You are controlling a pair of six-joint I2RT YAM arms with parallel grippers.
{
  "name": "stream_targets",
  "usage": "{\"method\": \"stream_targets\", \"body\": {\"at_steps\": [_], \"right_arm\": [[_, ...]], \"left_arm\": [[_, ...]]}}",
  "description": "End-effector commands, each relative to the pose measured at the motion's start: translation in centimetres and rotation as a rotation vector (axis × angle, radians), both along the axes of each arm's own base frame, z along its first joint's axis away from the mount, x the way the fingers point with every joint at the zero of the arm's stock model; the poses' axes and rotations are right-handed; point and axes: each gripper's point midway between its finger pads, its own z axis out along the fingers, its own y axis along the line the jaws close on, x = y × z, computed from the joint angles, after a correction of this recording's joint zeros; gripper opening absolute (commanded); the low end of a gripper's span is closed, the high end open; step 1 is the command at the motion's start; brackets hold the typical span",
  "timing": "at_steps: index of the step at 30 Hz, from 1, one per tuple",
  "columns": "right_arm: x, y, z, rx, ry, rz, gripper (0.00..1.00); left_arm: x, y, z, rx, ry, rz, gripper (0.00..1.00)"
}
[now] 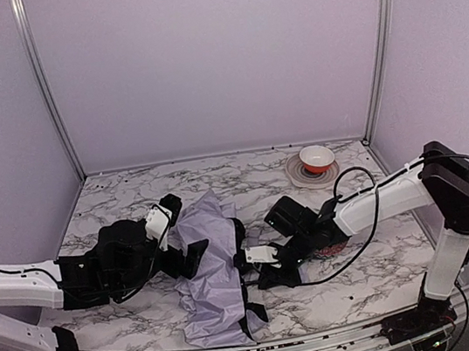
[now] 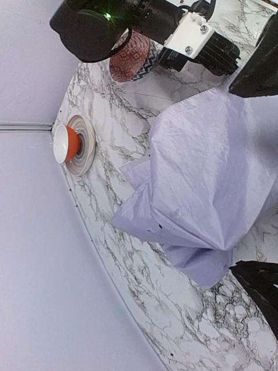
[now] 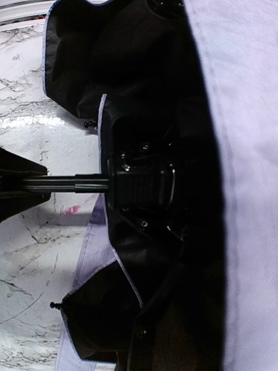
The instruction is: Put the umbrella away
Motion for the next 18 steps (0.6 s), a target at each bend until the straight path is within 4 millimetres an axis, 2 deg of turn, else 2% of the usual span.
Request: {"method": "stream_targets", "body": {"at_steps": [1, 3, 6, 7, 9, 10, 12, 13, 14, 15, 18], "right_arm": [[-0.7, 1.0, -0.3, -0.007, -0.088, 0.037, 0.01], [-0.8, 1.4, 0.1, 0.015, -0.113, 0.042, 0.03], [-0.3, 1.7, 2.0, 0.082, -0.177, 0.033, 0.15], [-0.1, 1.8, 3.0, 0.11, -0.207, 0.029, 0.22], [0.2, 2.0, 5.1, 0.168, -0.255, 0.021, 0.48], [0.6, 2.0, 6.1, 0.193, -0.279, 0.002, 0.57], [0.9, 2.0, 8.7, 0.262, -0.326, -0.032, 0.67], [1.1, 1.9, 9.9, 0.3, -0.352, -0.046, 0.75], [1.2, 1.7, 11.1, 0.33, -0.375, -0.063, 0.89], [1.2, 1.5, 12.3, 0.361, -0.387, -0.084, 0.98], [0.8, 0.8, 15.7, 0.465, -0.362, -0.099, 1.0]], "left_arm": [[0.0, -0.8, -2.8, 0.004, 0.129, -0.062, 0.99], [0.4, -1.1, -2.9, 0.008, 0.114, -0.071, 0.93], [0.8, -2.0, -3.8, 0.052, 0.109, -0.11, 0.7], [0.7, -2.4, -4.2, 0.063, 0.117, -0.135, 0.58], [0.1, -3.4, -5.1, 0.077, 0.139, -0.197, 0.32], [-0.2, -3.7, -5.4, 0.081, 0.149, -0.223, 0.23], [-0.6, -4.1, -5.7, 0.08, 0.16, -0.25, 0.09], [-0.6, -4.1, -5.8, 0.08, 0.16, -0.253, 0.04], [-0.7, -4.1, -5.8, 0.079, 0.161, -0.256, 0.0], [-0.7, -4.1, -5.7, 0.077, 0.158, -0.26, 0.0], [-1.7, -4.5, -5.3, 0.062, 0.157, -0.325, 0.0]]}}
